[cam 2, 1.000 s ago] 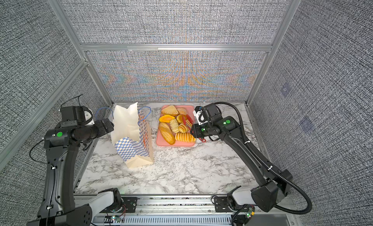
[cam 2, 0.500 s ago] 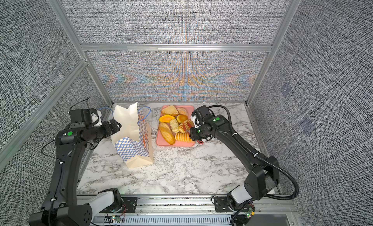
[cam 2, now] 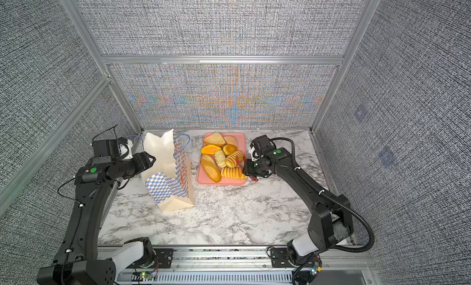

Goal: Place the fake bread into the paper bag
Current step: 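Move the tongs over the breads on the pink tray with the right gripper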

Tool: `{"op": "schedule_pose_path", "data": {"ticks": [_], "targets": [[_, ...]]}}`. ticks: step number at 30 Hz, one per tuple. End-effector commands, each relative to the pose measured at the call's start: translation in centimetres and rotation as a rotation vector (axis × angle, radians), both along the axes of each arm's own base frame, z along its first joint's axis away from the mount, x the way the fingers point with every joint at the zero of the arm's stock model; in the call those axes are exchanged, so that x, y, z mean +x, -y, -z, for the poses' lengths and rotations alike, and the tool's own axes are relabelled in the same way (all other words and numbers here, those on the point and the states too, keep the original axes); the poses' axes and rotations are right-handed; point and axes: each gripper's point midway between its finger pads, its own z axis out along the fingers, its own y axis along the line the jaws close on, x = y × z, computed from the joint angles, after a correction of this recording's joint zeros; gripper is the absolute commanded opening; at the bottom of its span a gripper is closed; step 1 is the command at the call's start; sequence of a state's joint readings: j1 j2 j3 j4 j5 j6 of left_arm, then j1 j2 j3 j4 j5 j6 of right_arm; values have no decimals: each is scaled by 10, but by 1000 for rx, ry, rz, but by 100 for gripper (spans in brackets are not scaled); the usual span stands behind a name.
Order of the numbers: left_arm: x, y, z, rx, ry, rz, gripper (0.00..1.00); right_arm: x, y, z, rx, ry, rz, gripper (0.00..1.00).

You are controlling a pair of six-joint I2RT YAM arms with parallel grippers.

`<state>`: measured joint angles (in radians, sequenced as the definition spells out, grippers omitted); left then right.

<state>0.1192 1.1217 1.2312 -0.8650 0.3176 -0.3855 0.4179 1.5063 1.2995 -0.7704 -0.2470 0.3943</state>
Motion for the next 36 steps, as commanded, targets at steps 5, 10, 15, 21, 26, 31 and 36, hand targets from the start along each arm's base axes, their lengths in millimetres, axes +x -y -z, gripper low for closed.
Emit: {"op": "schedule_pose_path", "data": {"ticks": [5, 10, 15, 21, 26, 31, 36], "targets": [[6, 4, -4, -9, 27, 17, 75, 13, -1, -5, 158, -13, 49, 47], [7, 4, -5, -9, 28, 14, 75, 9, 7, 0, 119, -17, 36, 47], [7, 4, -4, -10, 25, 15, 75, 3, 5, 3, 120, -38, 2, 48], [5, 3, -5, -3, 27, 11, 75, 9, -2, 2, 162, -40, 16, 48], [5, 3, -3, 1, 21, 15, 75, 16, -8, 4, 168, -43, 21, 51], [7, 3, -2, 0, 21, 15, 75, 18, -11, 5, 156, -43, 19, 55], [7, 2, -2, 6, 22, 14, 75, 16, -15, 5, 151, -46, 8, 60]]}}
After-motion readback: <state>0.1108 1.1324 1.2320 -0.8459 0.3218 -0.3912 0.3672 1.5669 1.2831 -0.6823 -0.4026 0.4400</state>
